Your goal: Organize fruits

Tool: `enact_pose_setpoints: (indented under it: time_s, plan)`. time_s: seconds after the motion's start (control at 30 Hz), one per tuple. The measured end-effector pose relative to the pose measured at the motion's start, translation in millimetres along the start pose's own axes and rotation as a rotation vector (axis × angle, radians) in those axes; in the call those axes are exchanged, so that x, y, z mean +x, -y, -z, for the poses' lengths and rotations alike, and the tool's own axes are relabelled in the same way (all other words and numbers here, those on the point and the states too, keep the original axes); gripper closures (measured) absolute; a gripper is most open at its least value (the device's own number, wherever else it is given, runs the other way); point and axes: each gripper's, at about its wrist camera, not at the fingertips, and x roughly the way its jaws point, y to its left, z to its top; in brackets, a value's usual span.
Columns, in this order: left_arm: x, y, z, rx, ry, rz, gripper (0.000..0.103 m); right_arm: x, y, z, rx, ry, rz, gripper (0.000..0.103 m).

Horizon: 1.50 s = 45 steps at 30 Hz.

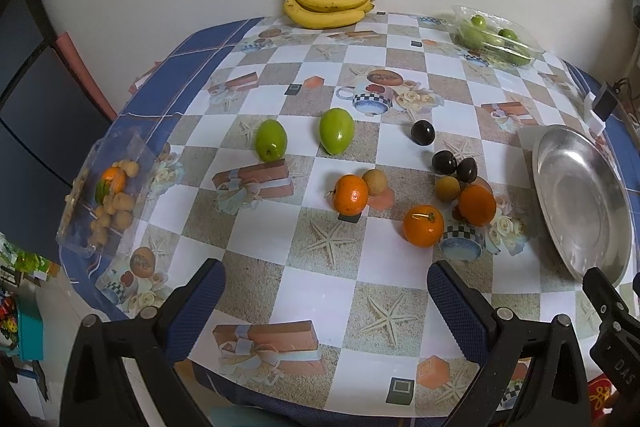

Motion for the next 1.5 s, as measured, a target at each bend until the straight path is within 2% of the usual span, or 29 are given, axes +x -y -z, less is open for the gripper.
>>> enact_pose_setpoints:
  time_s: [1.5]
  plan:
    - [2.6,-5.3,2.6,-0.020,-0.005,0.018,0.001,4.5,-3.7,1.6,-0.021,-0.015,0.006,0.000]
